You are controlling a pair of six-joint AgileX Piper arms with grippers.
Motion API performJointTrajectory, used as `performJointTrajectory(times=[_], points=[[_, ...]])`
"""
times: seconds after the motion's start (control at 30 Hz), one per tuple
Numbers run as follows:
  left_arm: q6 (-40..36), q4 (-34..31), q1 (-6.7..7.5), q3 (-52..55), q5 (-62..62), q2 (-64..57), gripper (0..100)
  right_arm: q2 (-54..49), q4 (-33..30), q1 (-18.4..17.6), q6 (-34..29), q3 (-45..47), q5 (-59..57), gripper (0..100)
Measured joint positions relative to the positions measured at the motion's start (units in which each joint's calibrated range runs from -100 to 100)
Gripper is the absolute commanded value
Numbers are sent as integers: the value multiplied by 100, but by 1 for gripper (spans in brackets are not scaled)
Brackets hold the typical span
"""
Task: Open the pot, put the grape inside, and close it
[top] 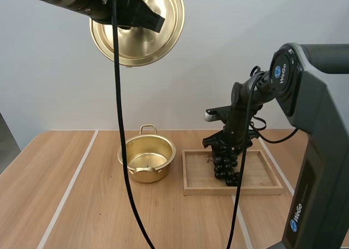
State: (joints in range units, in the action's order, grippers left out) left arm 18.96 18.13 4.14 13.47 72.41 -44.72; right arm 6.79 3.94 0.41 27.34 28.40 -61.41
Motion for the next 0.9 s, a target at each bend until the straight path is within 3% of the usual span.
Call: performJointTrajectory(times=[0.13, 0.17, 0.27, 0.37, 0.4, 0.9], points=[[0, 0, 0, 0, 16, 0, 0, 134, -10, 0, 0, -15, 24, 99], [0, 0, 0, 0, 34, 0, 0, 147, -21, 0, 0, -28, 24, 92], [0, 0, 0, 0, 34, 0, 0, 172, -21, 0, 0, -26, 24, 55], [0, 0, 0, 0, 34, 0, 0, 172, 0, 0, 0, -26, 24, 7], [0, 0, 0, 0, 34, 0, 0, 172, 14, 0, 0, -26, 24, 0], [0, 0, 0, 0, 34, 0, 0, 45, 63, 0, 0, -91, -252, 0]])
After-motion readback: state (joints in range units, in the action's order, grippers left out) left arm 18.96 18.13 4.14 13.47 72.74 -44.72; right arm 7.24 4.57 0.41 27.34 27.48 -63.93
